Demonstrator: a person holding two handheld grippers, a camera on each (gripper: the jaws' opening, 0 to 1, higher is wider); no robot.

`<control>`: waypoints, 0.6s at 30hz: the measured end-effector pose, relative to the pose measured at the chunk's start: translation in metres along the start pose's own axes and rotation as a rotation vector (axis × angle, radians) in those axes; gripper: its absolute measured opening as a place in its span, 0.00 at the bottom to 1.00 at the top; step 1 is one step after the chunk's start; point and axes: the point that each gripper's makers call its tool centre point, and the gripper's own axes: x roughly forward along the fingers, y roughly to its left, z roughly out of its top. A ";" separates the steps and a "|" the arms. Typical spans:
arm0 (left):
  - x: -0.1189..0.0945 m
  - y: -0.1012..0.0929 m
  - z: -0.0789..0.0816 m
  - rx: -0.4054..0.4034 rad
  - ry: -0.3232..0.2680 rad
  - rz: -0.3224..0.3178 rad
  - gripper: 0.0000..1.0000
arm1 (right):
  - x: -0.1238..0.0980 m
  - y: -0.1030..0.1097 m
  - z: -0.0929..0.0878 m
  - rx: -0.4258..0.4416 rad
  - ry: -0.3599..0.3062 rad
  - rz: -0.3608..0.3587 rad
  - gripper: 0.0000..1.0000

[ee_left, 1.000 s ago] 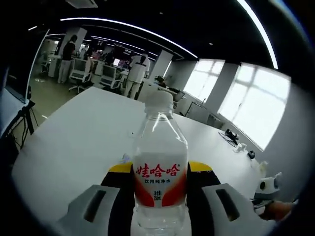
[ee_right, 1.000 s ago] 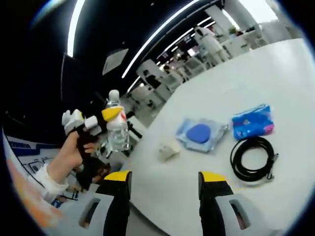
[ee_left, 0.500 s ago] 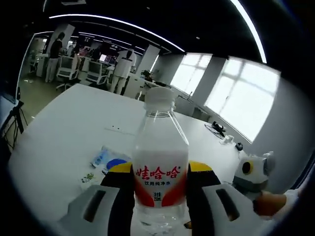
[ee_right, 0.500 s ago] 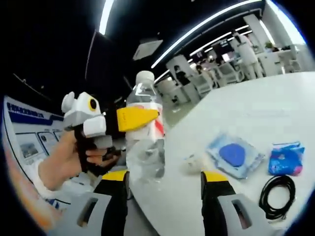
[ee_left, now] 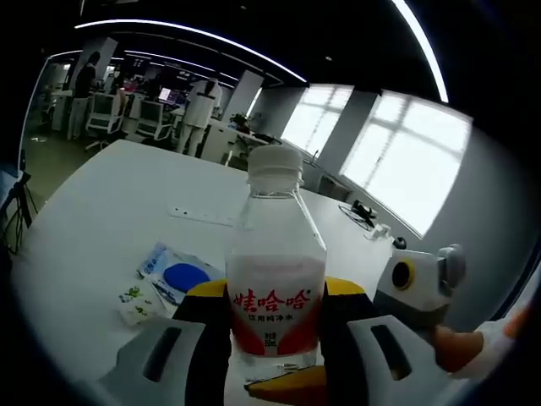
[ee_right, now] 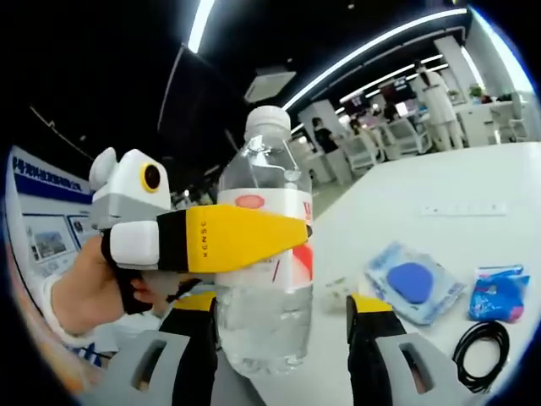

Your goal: Arrange the tabletop items into an orderly group along one side of the table until the central work area is clear of visible clutter.

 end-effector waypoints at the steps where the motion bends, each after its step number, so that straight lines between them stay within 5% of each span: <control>1: 0.000 -0.002 -0.001 0.004 0.003 -0.001 0.39 | 0.001 0.001 -0.001 -0.004 -0.002 -0.001 0.61; 5: 0.000 -0.006 -0.008 0.030 0.022 -0.002 0.39 | 0.006 0.018 -0.011 -0.062 0.044 0.079 0.46; 9: -0.001 -0.006 -0.014 0.037 0.035 0.006 0.39 | 0.004 0.011 -0.012 -0.116 0.052 0.032 0.44; 18: 0.000 -0.018 -0.004 0.049 0.024 -0.044 0.41 | -0.012 0.008 0.008 -0.239 -0.049 0.022 0.41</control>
